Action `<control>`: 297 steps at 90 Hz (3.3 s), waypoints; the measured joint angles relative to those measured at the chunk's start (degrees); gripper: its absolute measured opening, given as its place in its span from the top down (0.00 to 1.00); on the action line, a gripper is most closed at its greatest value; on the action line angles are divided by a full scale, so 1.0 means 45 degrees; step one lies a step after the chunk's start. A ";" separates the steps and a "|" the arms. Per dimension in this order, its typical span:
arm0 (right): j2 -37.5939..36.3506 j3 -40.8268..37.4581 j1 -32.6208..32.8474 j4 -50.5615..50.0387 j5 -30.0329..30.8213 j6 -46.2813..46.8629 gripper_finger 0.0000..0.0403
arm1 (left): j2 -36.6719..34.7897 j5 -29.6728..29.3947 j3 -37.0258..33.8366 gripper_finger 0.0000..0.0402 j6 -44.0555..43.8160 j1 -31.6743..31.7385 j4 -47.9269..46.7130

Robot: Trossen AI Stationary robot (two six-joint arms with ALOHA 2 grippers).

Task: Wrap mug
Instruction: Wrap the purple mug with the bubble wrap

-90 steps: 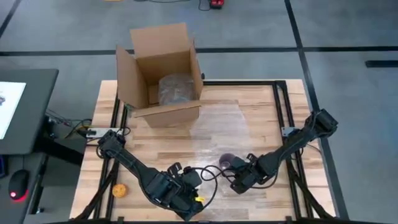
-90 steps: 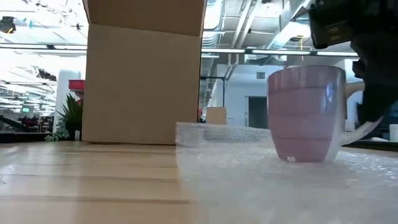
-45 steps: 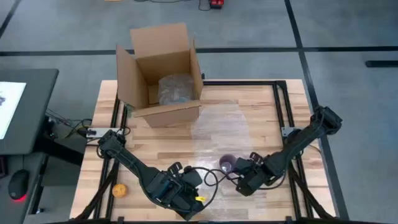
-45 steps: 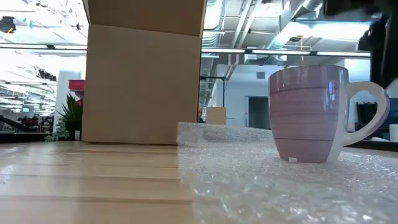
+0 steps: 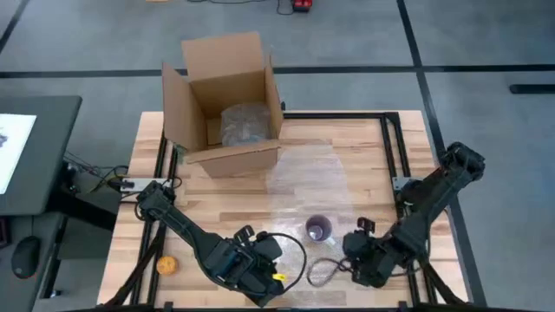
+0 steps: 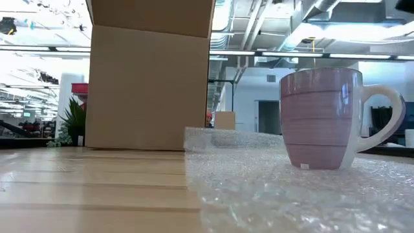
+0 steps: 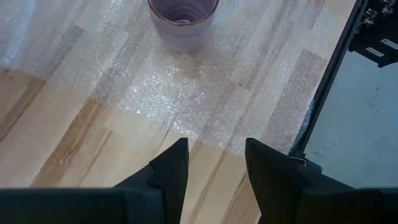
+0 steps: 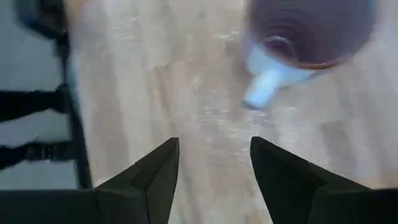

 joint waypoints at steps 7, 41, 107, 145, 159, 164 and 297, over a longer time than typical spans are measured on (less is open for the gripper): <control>0.0338 -0.0408 0.0698 0.1684 -0.0128 -0.0726 0.54 | 0.0000 -0.0008 0.0000 0.65 0.0049 0.0003 0.0004; 0.4262 -0.0735 0.2475 0.5321 -0.2515 -0.4085 0.53 | 0.0005 0.0449 0.0005 0.65 -0.0151 0.0003 0.0039; 0.2775 -0.0809 0.1190 0.1946 -0.2165 -0.0656 0.99 | 0.0010 0.0673 0.0005 0.65 -0.0345 0.0129 0.0068; -0.0858 -0.0769 -0.0799 0.2651 -0.0815 -0.3189 1.00 | 0.0010 0.0643 0.0005 0.65 0.0087 0.0333 0.0050; -0.1634 -0.0760 -0.1692 0.2730 0.0734 -0.3788 1.00 | 0.0010 0.0541 0.0005 0.65 0.0139 0.0323 0.0044; -0.1885 -0.0760 -0.2008 0.2800 0.1179 -0.3894 1.00 | 0.0010 0.0525 0.0005 0.65 0.0136 0.0323 0.0044; -0.3097 -0.0735 -0.0604 0.2893 -0.4511 -0.4239 0.64 | 0.0010 0.0177 0.0005 0.65 0.0281 0.0328 0.0058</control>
